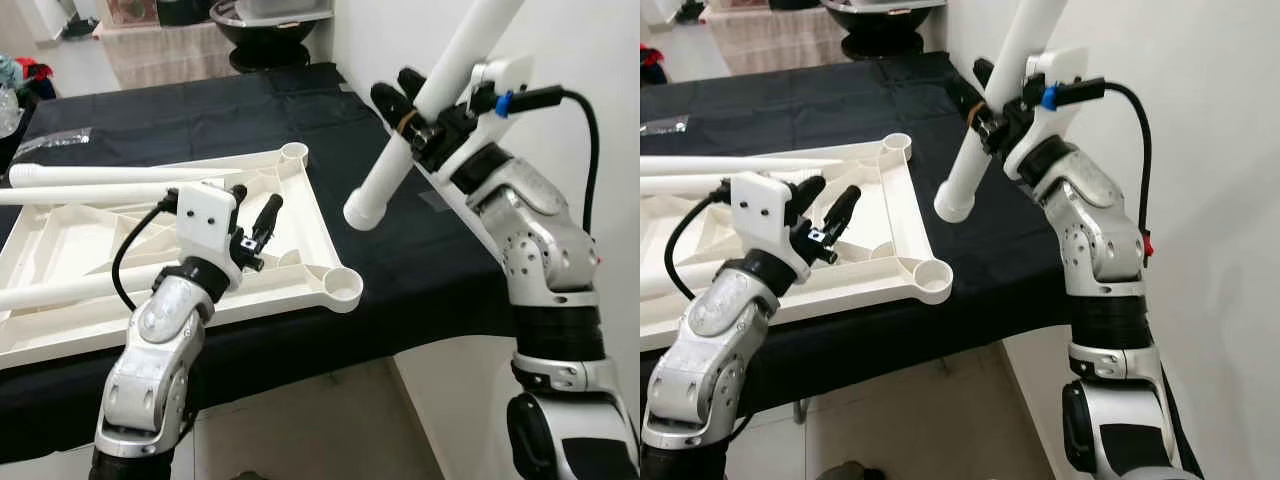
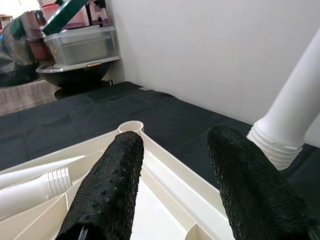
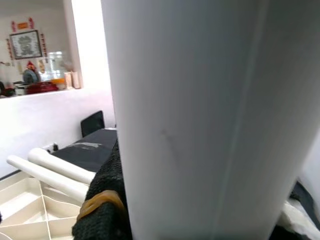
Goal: Building children table
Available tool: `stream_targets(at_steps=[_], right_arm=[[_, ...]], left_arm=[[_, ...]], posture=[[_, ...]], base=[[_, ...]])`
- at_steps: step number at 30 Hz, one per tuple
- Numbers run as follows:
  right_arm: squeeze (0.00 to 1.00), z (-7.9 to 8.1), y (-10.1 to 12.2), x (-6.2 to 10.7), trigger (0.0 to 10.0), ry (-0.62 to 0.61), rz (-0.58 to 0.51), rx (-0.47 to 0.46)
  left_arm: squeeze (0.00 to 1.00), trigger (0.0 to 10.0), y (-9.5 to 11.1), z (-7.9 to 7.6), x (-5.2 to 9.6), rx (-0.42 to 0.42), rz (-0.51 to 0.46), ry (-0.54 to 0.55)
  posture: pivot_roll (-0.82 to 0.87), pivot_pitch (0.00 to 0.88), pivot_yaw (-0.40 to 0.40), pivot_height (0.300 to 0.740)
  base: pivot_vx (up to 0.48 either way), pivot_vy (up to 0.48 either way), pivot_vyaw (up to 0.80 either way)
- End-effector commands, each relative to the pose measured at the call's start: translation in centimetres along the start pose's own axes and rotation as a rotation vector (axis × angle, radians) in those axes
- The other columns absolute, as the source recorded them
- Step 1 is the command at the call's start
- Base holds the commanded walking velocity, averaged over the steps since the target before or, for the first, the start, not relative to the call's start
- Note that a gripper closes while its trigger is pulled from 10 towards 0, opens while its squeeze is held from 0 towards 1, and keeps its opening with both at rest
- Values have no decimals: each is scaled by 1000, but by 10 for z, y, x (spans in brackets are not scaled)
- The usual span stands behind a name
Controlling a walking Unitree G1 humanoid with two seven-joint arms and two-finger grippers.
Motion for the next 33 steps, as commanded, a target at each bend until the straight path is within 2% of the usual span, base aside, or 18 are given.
stream_targets(at_steps=[1,13,17,19,25,28,33], right_arm=[[0,2,1,2,10000,5,10,19],[0,-14,-15,9,10000,-91,93,25],[0,-9,-19,10,10000,-39,123,-5],[0,-1,-21,13,10000,36,142,-8],[0,2,-22,16,10000,98,154,-14],[0,-4,-22,15,10000,58,152,-20],[0,-11,-22,14,10000,17,154,-12]], left_arm=[[0,10000,-1,-2,3,15,17,9],[0,10000,-1,-1,9,4,33,33],[0,10000,-2,-3,10,8,43,34],[0,10000,-3,-5,11,7,51,37],[0,10000,-5,-3,12,19,67,44],[0,10000,-5,-1,12,18,72,53],[0,10000,-6,-1,12,18,77,55]], posture=[[71,100,-20,740],[74,103,-25,740],[73,106,-26,740],[75,107,-26,740],[77,113,-27,740],[77,115,-29,740],[78,117,-32,740]], base=[[0,0,0],[0,0,0],[0,0,0],[0,0,0],[0,0,0],[0,90,0],[0,478,0]])
Point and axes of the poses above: a point about 5 cm out from each wrist's last joint towards the gripper, its own x axis pointing back from the gripper into the wrist, its own y axis along the axis of the wrist's last joint, z = x × y, the point moved 3 cm from there along -x, pointing out of the wrist towards the gripper, and after that the axes turned 3 degrees about -x, right-handed, at the moved point
